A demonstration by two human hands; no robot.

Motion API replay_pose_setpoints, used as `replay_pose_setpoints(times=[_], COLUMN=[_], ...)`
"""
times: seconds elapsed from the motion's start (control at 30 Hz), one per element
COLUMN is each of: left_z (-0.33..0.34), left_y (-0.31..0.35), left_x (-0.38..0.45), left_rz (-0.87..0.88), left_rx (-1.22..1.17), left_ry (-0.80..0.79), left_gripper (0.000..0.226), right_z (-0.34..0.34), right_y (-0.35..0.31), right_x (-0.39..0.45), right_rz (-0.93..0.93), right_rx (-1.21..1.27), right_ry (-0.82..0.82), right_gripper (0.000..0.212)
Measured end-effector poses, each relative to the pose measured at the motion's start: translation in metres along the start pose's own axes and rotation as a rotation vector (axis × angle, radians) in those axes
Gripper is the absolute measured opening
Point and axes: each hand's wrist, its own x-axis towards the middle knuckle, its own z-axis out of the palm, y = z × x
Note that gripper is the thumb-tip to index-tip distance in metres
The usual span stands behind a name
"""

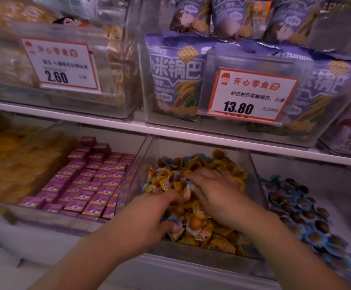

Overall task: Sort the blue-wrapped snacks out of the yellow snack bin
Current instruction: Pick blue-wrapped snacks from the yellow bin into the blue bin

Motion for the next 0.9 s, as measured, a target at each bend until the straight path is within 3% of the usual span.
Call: replay_pose_setpoints(times=[0.13, 0.27, 0.4, 0.5, 0.57, 0.63, 0.67, 0.73, 0.77, 0.9], left_z=[0.002, -0.006, -0.015, -0.014, -0.01, -0.004, -0.002, 0.003, 0.006, 0.018], left_y=[0.001, 0.006, 0.011, 0.02, 0.027, 0.037, 0.042, 0.053, 0.059, 0.072], left_x=[0.001, 0.006, 0.01, 0.012, 0.013, 0.012, 0.012, 0.013, 0.014, 0.018], left_rz=[0.017, -0.096, -0.204, -0.266, -0.205, -0.09, -0.037, 0.071, 0.118, 0.156], left_rx=[-0.14, -0.44, -0.779, -0.932, -0.807, -0.662, -0.587, -0.381, -0.273, -0.093], left_ry=[0.116, 0.257, 0.36, 0.418, 0.541, 0.618, 0.631, 0.597, 0.548, 0.368], left_gripper=[0.04, 0.011, 0.01, 0.012, 0.012, 0.012, 0.012, 0.02, 0.03, 0.071], right_z=[0.008, 0.012, 0.005, -0.014, -0.024, -0.029, -0.033, -0.041, -0.044, -0.047], right_y=[0.01, 0.011, 0.001, -0.018, -0.036, -0.055, -0.062, -0.069, -0.069, -0.053], right_x=[0.006, 0.006, 0.0, -0.008, -0.015, -0.022, -0.027, -0.036, -0.039, -0.049], right_rz=[-0.004, 0.031, 0.076, 0.206, 0.403, 0.529, 0.537, 0.507, 0.487, 0.543], right_rx=[0.013, 0.021, 0.169, 0.549, 1.099, 1.779, 1.966, 2.075, 2.044, 1.722], right_ry=[-0.079, -0.012, 0.215, 0.539, 0.65, 0.402, 0.212, -0.027, -0.03, 0.241], right_gripper=[0.056, 0.05, 0.038, 0.027, 0.019, 0.025, 0.036, 0.049, 0.047, 0.022])
